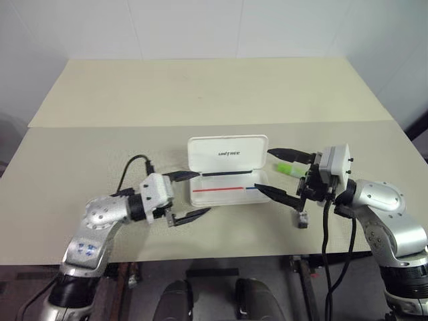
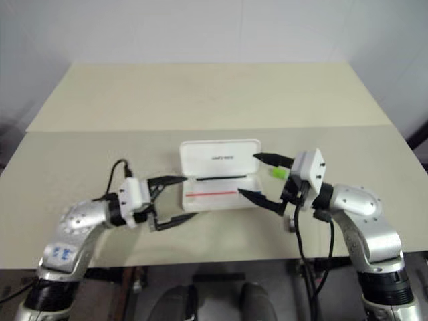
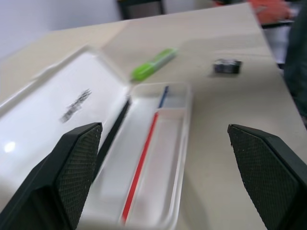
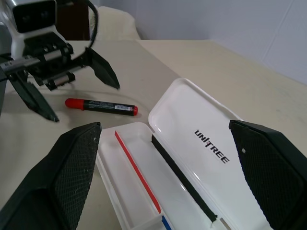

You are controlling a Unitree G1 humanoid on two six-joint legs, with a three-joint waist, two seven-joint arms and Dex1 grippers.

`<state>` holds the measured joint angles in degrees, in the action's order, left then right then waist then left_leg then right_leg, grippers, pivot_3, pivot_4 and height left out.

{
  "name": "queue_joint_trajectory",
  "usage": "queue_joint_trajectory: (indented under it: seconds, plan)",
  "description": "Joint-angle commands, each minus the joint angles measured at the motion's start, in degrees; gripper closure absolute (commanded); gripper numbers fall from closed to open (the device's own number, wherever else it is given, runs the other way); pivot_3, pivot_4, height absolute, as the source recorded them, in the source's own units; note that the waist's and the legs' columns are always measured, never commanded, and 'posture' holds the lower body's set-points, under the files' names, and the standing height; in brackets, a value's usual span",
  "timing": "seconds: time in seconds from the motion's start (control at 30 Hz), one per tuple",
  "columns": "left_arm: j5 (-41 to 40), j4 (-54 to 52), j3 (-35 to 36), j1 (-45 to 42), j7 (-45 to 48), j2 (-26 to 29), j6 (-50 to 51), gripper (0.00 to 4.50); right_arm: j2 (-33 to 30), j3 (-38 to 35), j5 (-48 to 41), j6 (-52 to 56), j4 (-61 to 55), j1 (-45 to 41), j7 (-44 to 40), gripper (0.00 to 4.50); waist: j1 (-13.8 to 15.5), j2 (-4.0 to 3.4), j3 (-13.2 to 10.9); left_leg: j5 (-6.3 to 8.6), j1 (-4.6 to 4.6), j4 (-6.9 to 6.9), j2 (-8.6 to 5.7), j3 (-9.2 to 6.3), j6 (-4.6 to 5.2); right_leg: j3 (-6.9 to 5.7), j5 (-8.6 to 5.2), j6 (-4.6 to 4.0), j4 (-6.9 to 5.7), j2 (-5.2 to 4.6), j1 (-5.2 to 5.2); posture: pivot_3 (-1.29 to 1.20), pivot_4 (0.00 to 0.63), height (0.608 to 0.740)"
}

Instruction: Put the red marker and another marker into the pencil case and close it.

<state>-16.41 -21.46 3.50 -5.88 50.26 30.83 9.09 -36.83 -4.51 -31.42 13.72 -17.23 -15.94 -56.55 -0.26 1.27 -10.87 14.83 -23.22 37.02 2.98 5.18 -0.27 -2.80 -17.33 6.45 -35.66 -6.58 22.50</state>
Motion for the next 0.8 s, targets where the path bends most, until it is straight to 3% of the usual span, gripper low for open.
queue_joint_trajectory:
  seconds: [0.03,0.17,0.4,0.73,0.8]
  plan:
    - [-0.4,-4.6,6.0,6.7,-4.7,0.6,0.8,0.02,-0.1,0.1,-0.7,-1.6,0.5,-1.7,-2.8,0.0,0.0,0.0,0.0,0.0,0.0,0.0,0.02,0.0,0.0,-0.01,0.0,0.0,0.01,0.0,-0.01,0.0,0.15,0.74]
    - [3.2,-3.6,12.0,15.0,-12.3,-0.2,1.9,0.02,-0.8,0.8,-1.0,-2.7,2.8,-3.4,-7.9,0.0,0.0,0.0,0.0,0.03,0.02,-0.02,0.11,-0.03,0.01,0.01,0.02,-0.03,0.06,-0.02,0.0,0.0,0.15,0.74]
    - [7.1,2.5,9.0,14.1,-17.9,-0.9,4.7,0.02,-4.8,2.7,2.6,-8.5,6.5,-3.9,-18.0,0.0,0.3,0.0,0.0,0.11,0.0,-0.04,0.16,-0.06,0.0,-0.02,-0.01,-0.31,0.16,-0.09,0.01,0.0,0.15,0.74]
    - [6.6,6.5,3.3,9.5,-19.7,-5.1,8.2,0.02,-4.6,2.2,2.4,-7.6,5.9,-4.8,-17.3,0.0,0.4,-0.02,0.0,0.23,0.01,-0.05,0.26,-0.07,-0.02,0.04,0.08,-0.16,0.23,-0.08,0.05,0.0,0.15,0.74]
    - [6.0,6.6,2.7,8.8,-20.3,-6.4,9.7,0.43,-4.5,2.1,2.2,-7.0,5.2,-4.9,-16.5,0.0,0.6,-0.08,0.1,0.24,0.01,-0.02,0.23,-0.07,-0.02,0.02,0.09,-0.15,0.23,-0.11,0.02,0.0,0.15,0.74]
